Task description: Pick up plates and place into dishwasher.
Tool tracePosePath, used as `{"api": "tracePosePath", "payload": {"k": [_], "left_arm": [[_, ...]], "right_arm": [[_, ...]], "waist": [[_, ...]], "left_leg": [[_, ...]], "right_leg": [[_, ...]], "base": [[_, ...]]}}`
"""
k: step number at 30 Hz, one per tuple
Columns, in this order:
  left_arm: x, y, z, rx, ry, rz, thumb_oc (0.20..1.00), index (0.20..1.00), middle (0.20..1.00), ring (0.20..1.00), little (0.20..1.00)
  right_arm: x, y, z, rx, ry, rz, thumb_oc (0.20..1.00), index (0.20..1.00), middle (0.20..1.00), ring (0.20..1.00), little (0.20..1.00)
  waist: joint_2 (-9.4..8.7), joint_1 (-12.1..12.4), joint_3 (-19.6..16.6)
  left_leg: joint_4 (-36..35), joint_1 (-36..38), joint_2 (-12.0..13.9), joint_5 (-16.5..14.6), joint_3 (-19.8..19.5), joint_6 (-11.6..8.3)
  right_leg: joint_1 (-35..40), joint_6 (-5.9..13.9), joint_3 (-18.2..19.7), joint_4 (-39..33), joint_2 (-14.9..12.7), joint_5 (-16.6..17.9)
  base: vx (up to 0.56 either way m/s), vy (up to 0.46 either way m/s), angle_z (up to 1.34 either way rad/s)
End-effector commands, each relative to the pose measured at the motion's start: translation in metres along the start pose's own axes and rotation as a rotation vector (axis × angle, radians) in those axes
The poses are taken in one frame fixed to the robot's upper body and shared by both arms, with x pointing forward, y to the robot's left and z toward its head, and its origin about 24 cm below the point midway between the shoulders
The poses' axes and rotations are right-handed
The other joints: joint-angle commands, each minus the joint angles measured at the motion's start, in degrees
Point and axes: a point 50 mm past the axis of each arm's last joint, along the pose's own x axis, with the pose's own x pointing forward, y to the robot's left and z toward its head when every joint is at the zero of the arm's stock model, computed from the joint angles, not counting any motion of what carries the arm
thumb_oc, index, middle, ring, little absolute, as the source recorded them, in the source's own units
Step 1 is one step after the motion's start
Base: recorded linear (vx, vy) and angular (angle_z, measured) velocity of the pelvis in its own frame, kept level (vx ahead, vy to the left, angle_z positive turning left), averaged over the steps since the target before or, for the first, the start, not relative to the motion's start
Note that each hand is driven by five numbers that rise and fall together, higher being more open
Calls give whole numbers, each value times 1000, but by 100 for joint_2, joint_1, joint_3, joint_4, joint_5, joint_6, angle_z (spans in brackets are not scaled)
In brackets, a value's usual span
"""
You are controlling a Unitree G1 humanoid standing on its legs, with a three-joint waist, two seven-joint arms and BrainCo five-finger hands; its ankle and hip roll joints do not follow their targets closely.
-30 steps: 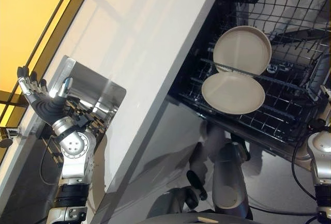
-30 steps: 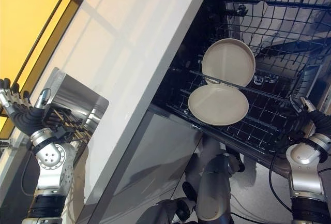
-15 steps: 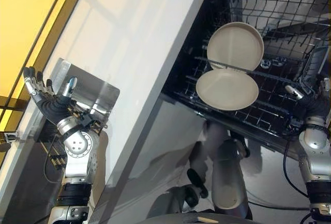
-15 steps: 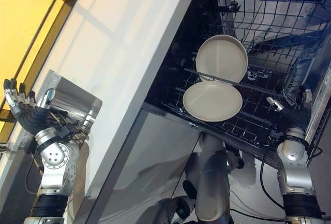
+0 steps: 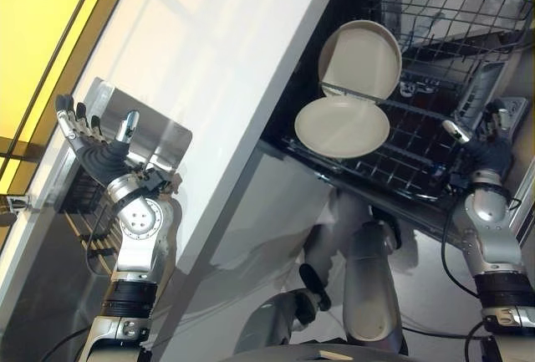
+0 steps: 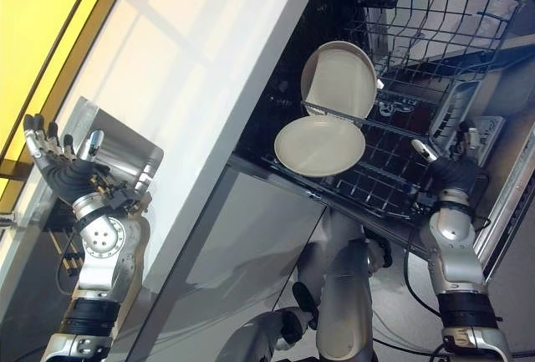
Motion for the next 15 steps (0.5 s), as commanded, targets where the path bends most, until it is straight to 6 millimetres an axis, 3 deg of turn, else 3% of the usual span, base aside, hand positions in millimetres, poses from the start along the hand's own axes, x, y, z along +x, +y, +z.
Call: {"api": "tracePosePath", "payload": {"k": [1, 9, 15], "left_arm": [[4, 3, 11, -7, -58, 9, 1000, 1000, 1000, 1000, 1000], [0, 4, 5, -20, -7, -27, 1000, 1000, 1000, 1000, 1000], [-4, 1, -1, -11, 34, -49, 1000, 1000, 1000, 1000, 1000]], "right_arm": [[13, 62, 49, 71, -178, 251, 1000, 1000, 1000, 1000, 1000], [20, 89, 56, 48, -152, 299, 1000, 1000, 1000, 1000, 1000], [25, 96, 57, 15, -130, 301, 1000, 1000, 1000, 1000, 1000]], "waist": [[115, 330, 93], [180, 610, -39], [145, 816, -144]], "left_leg": [[873, -578, 198, -131, -500, 13], [1147, -613, 29, -307, -528, 44], [1415, -636, -64, -468, -543, 75]], "right_leg": [[691, 154, 240, -381, -560, -252], [912, 186, 193, -519, -893, -52], [1095, 165, 85, -531, -1164, 64]], "base": [[95, 93, 13], [121, 110, 13], [132, 107, 19]]}}
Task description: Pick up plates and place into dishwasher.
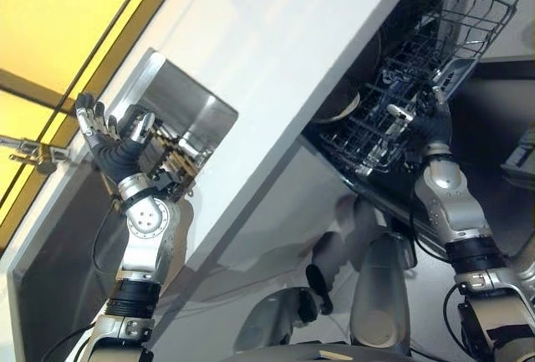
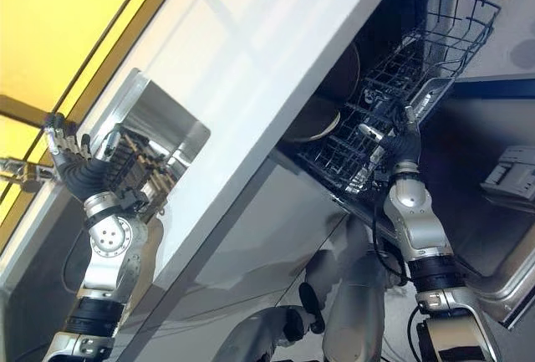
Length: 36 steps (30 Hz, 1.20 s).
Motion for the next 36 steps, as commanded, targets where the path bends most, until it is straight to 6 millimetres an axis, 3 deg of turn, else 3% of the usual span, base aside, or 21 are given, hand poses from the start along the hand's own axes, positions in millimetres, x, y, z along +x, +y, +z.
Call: {"api": "tracePosePath", "payload": {"k": [1, 7, 13, 25, 31, 36], "left_arm": [[1, 8, 5, -19, -12, 19, 1000, 1000, 1000, 1000, 1000], [-3, 11, 3, -4, -2, 3, 1000, 1000, 1000, 1000, 1000], [-1, 6, 9, -25, -44, -14, 1000, 1000, 1000, 1000, 1000], [2, -1, 21, -100, -89, -41, 1000, 1000, 1000, 1000, 1000], [8, -1, 26, -117, -107, -51, 1000, 1000, 1000, 1000, 1000], [11, -2, 27, -127, -107, -58, 1000, 1000, 1000, 1000, 1000]], "right_arm": [[12, 32, 51, 55, -188, 110, 1000, 1000, 1000, 1000, 1000], [22, 28, 68, 79, -229, 72, 1000, 1000, 1000, 1000, 1000], [26, 38, 90, 98, -302, 62, 1000, 1000, 1000, 1000, 1000], [42, 38, 150, 87, -478, 22, 1000, 1000, 1000, 1000, 1000], [44, 31, 138, 73, -468, -32, 1000, 1000, 1000, 1000, 1000], [40, 17, 123, -5, -461, -105, 1000, 1000, 1000, 1000, 1000]], "waist": [[134, 238, -152], [173, 434, -146], [307, 473, 85], [813, 460, 501], [723, 455, 552], [499, 375, 493]], "left_leg": [[1121, -698, 124, -430, -244, -70], [1502, -951, 43, -606, -225, -78], [1696, -1344, -42, -634, -160, -57], [1755, -1831, -170, -540, 154, -10], [1636, -1742, -164, -510, 199, 13], [1532, -1537, -105, -526, 173, 14]], "right_leg": [[708, 62, 408, -569, -740, 79], [553, 22, 359, -371, -970, 180], [45, -28, 521, -121, -1019, 292], [-760, -58, 807, 249, -1210, 374], [-616, -43, 675, 23, -1300, 510], [-311, -4, 537, -301, -1284, 609]], "base": [[121, 99, 21], [44, 64, 11], [-106, 20, 5], [-94, 53, -5], [-49, -3, -3], [-12, -37, -2]]}}
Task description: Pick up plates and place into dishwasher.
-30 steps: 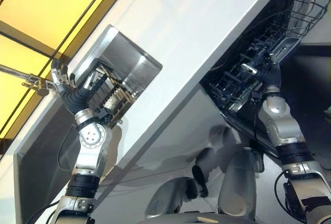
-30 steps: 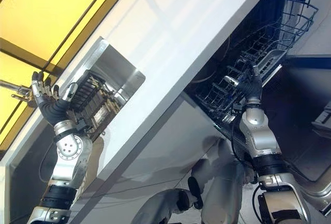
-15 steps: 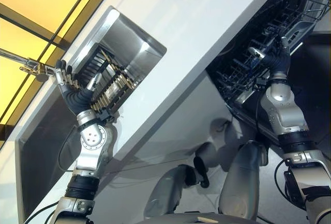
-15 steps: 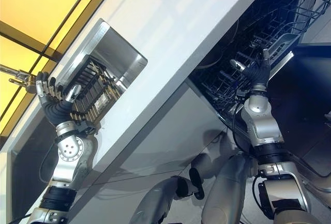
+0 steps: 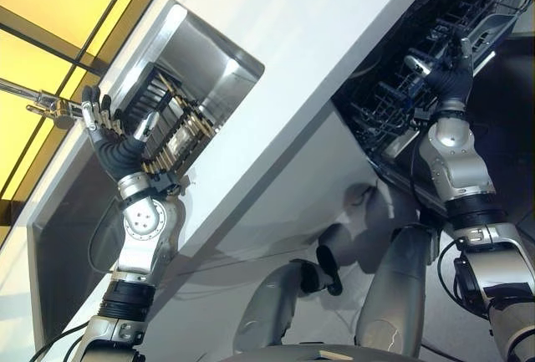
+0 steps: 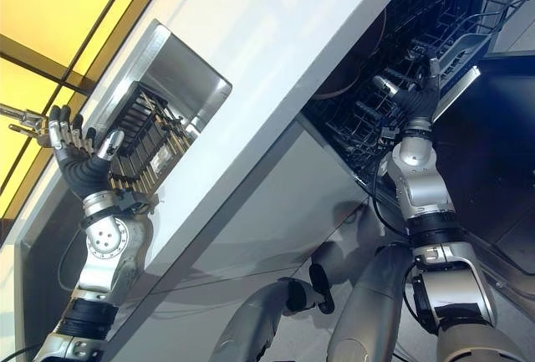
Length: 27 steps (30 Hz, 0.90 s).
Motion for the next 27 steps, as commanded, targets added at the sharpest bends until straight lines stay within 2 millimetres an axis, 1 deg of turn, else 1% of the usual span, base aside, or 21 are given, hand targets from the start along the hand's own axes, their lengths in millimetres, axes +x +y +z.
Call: {"api": "tracePosePath", "payload": {"k": [1, 9, 11, 14, 21, 23, 27], "left_arm": [[11, 1, 20, -84, -96, 28, 1000, 1000, 1000, 1000, 1000], [11, 3, 13, -39, -90, 47, 1000, 1000, 1000, 1000, 1000], [10, 5, 12, -33, -91, 51, 1000, 1000, 1000, 1000, 1000], [8, 11, 11, -22, -96, 49, 1000, 1000, 1000, 1000, 1000], [3, 17, 9, 10, -96, 33, 1000, 1000, 1000, 1000, 1000], [3, 19, 8, 19, -91, 30, 1000, 1000, 1000, 1000, 1000], [0, 22, 5, 32, -81, 31, 1000, 1000, 1000, 1000, 1000]], "right_arm": [[7, 14, 64, 23, -292, 19, 1000, 1000, 1000, 1000, 1000], [-13, -18, 37, -175, -273, -101, 1000, 1000, 1000, 1000, 1000], [-18, -25, 31, -210, -272, -128, 1000, 1000, 1000, 1000, 1000], [-29, -41, 18, -262, -252, -179, 1000, 1000, 1000, 1000, 1000], [-52, -71, -5, -309, -201, -266, 1000, 1000, 1000, 1000, 1000], [-56, -76, -7, -316, -198, -286, 1000, 1000, 1000, 1000, 1000], [-70, -90, -20, -284, -150, -355, 1000, 1000, 1000, 1000, 1000]], "waist": [[360, 10, 524], [-176, -213, 244], [-285, -263, 169], [-442, -362, 37], [-637, -564, -229], [-672, -620, -297], [-732, -780, -419]], "left_leg": [[122, -62, 109, -102, -133, -279], [-215, 469, 307, -90, -164, -297], [-330, 604, 364, -67, -130, -299], [-502, 822, 448, -20, -51, -295], [-789, 1235, 549, 18, 20, -279], [-828, 1331, 582, 13, 62, -278], [-914, 1536, 649, -11, 148, -280]], "right_leg": [[834, -116, 654, -622, -594, 261], [1445, -16, 445, -1258, -454, 470], [1583, 12, 382, -1402, -422, 509], [1787, 53, 309, -1578, -342, 549], [2116, 102, 312, -1757, -85, 463], [2190, 109, 316, -1792, -26, 426], [2299, 142, 375, -1834, 108, 356]], "base": [[-1, -78, 0], [26, -101, -6], [16, -124, -8], [9, -126, -11], [5, -115, -16], [12, -93, -18], [22, -70, -21]]}}
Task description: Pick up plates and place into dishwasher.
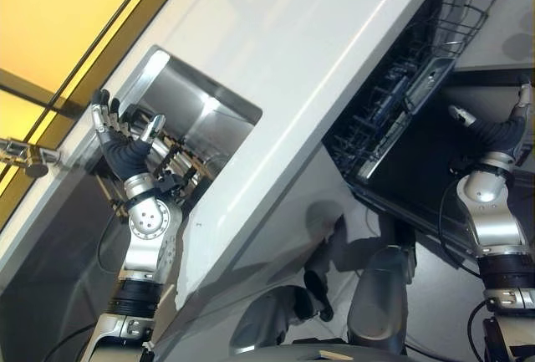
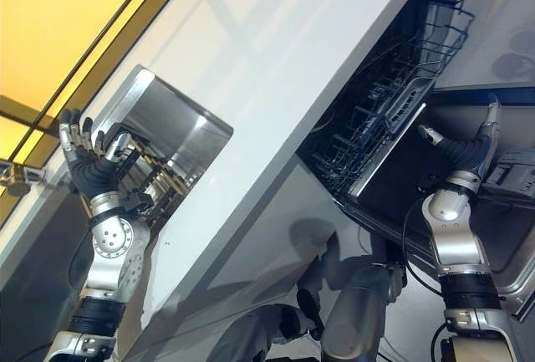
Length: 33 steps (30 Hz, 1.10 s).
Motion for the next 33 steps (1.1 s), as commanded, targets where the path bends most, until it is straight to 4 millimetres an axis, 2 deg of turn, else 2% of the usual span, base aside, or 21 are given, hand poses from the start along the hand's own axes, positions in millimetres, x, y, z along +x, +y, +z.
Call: {"api": "tracePosePath", "payload": {"k": [1, 7, 14, 17, 22, 23, 25, 26, 27, 29, 30, 31, 33], "left_arm": [[0, 20, 11, 29, -87, 38, 1000, 1000, 1000, 1000, 1000], [-3, 21, 5, 33, -66, 33, 1000, 1000, 1000, 1000, 1000], [3, 16, 3, 25, -61, 38, 1000, 1000, 1000, 1000, 1000], [6, 12, 2, 24, -47, 24, 1000, 1000, 1000, 1000, 1000], [9, 10, 0, 41, -43, 19, 1000, 1000, 1000, 1000, 1000], [9, 12, 0, 49, -43, 27, 1000, 1000, 1000, 1000, 1000], [12, 16, 2, 65, -57, 45, 1000, 1000, 1000, 1000, 1000], [14, 16, 5, 75, -73, 53, 1000, 1000, 1000, 1000, 1000], [17, 15, 8, 81, -91, 56, 1000, 1000, 1000, 1000, 1000], [21, 9, 11, 78, -105, 46, 1000, 1000, 1000, 1000, 1000], [24, 3, 13, 71, -117, 34, 1000, 1000, 1000, 1000, 1000], [26, -1, 15, 64, -131, 30, 1000, 1000, 1000, 1000, 1000], [27, -4, 17, 58, -144, 36, 1000, 1000, 1000, 1000, 1000]], "right_arm": [[-11, -12, 6, 66, -67, -66, 1000, 1000, 1000, 1000, 1000], [-24, -32, -24, 31, 46, -148, 1000, 1000, 1000, 1000, 1000], [-52, -48, -53, -69, 89, -259, 1000, 1000, 1000, 1000, 1000], [-65, -58, -66, -69, 141, -260, 1000, 1000, 1000, 1000, 1000], [-83, -65, -83, -52, 227, -217, 1000, 1000, 1000, 1000, 1000], [-88, -65, -89, -1, 275, -192, 1000, 1000, 1000, 1000, 1000], [-94, -60, -97, 89, 345, -148, 1000, 1000, 1000, 1000, 1000], [-95, -56, -100, 130, 374, -131, 1000, 1000, 1000, 1000, 1000], [-96, -52, -102, 180, 400, -119, 1000, 1000, 1000, 1000, 1000], [-100, -49, -107, 239, 447, -136, 1000, 1000, 1000, 1000, 1000], [-103, -47, -111, 281, 479, -156, 1000, 1000, 1000, 1000, 1000], [-105, -45, -114, 345, 511, -176, 1000, 1000, 1000, 1000, 1000], [-105, -43, -119, 402, 539, -172, 1000, 1000, 1000, 1000, 1000]], "waist": [[-390, -236, -696], [-350, -542, -705], [-369, -881, -748], [-421, -1039, -793], [-505, -1256, -778], [-473, -1297, -706], [-428, -1296, -574], [-373, -1276, -491], [-268, -1263, -368], [-115, -1239, -218], [-60, -1203, -144], [-18, -1160, -64], [69, -1147, 49]], "left_leg": [[156, -295, 378, 127, -179, -246], [229, -83, 424, 17, 54, -202], [384, 112, 430, -174, 322, -146], [487, 201, 421, -302, 447, -103], [565, 287, 385, -450, 717, -18], [605, 325, 409, -533, 869, 60], [623, 259, 388, -505, 1209, 246], [666, 191, 422, -467, 1399, 326], [731, 32, 469, -404, 1486, 405], [1006, -323, 501, -371, 1407, 490], [1251, -561, 466, -392, 1313, 473], [1485, -793, 434, -417, 1218, 406], [1748, -1049, 449, -456, 1120, 366]], "right_leg": [[351, -8, 514, -191, -433, -87], [365, 32, 731, -151, -382, -78], [486, 103, 964, -306, -415, 81], [377, 142, 1049, -306, -519, 301], [-11, 259, 1089, -292, -689, 854], [-176, 279, 942, -111, -660, 791], [-540, 248, 641, 519, -496, 650], [-724, 178, 443, 878, -387, 386], [-912, 32, 411, 1406, -144, -18], [-1133, -209, 517, 2142, 305, -775], [-1193, -368, 437, 2244, 374, -1121], [-1238, -450, 393, 2233, 290, -1193], [-1438, -490, 497, 2523, 295, -1246]], "base": [[34, -31, -15], [40, 7, -23], [32, 51, -22], [78, 79, -22], [58, 65, -29], [-13, 155, -47], [-144, 228, -62], [-299, 265, -82], [-308, 229, -96], [-300, 93, -82], [-289, -22, -27], [-204, -31, -10], [-138, 13, 6]]}}
